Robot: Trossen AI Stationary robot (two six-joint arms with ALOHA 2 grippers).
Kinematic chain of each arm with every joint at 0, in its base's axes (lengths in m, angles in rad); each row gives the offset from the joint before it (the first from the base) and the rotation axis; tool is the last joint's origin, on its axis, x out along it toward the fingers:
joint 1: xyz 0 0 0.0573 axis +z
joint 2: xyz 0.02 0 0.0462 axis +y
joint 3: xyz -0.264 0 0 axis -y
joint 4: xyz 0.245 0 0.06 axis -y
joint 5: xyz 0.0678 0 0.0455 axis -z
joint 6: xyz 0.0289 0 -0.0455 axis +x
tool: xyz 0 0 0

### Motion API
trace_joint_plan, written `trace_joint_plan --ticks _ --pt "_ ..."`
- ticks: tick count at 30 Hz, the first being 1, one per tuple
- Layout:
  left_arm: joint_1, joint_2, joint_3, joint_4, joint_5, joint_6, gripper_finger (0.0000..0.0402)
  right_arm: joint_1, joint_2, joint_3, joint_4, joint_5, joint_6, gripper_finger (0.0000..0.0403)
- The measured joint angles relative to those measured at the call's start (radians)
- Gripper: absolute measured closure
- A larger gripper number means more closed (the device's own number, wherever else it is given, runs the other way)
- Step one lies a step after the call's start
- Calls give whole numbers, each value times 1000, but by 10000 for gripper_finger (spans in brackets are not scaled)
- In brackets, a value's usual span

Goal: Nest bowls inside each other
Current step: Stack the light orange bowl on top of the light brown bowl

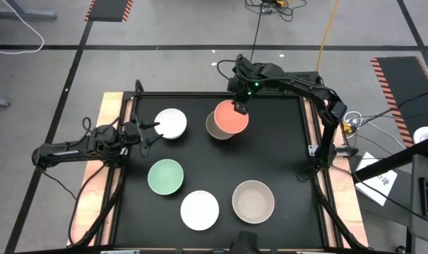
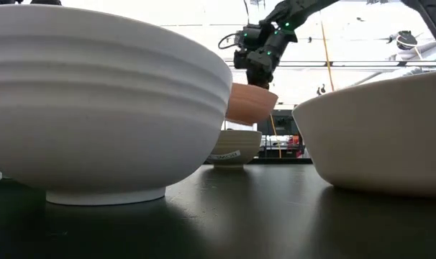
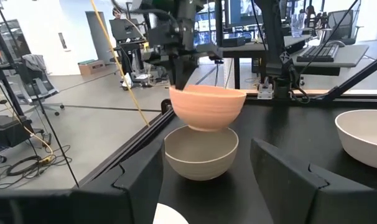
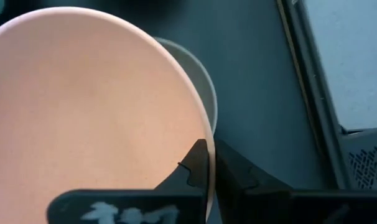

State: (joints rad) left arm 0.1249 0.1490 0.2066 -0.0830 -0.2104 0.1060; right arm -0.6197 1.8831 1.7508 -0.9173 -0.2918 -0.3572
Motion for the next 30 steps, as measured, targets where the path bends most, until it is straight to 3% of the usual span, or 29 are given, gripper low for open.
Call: trace_joint_plan --ticks 13,30 --pt "0 0 0 0 0 9 163 35 74 18 47 0 -44 403" --pt "0 0 0 -25 1 -17 163 74 76 16 -157 7 6 403"
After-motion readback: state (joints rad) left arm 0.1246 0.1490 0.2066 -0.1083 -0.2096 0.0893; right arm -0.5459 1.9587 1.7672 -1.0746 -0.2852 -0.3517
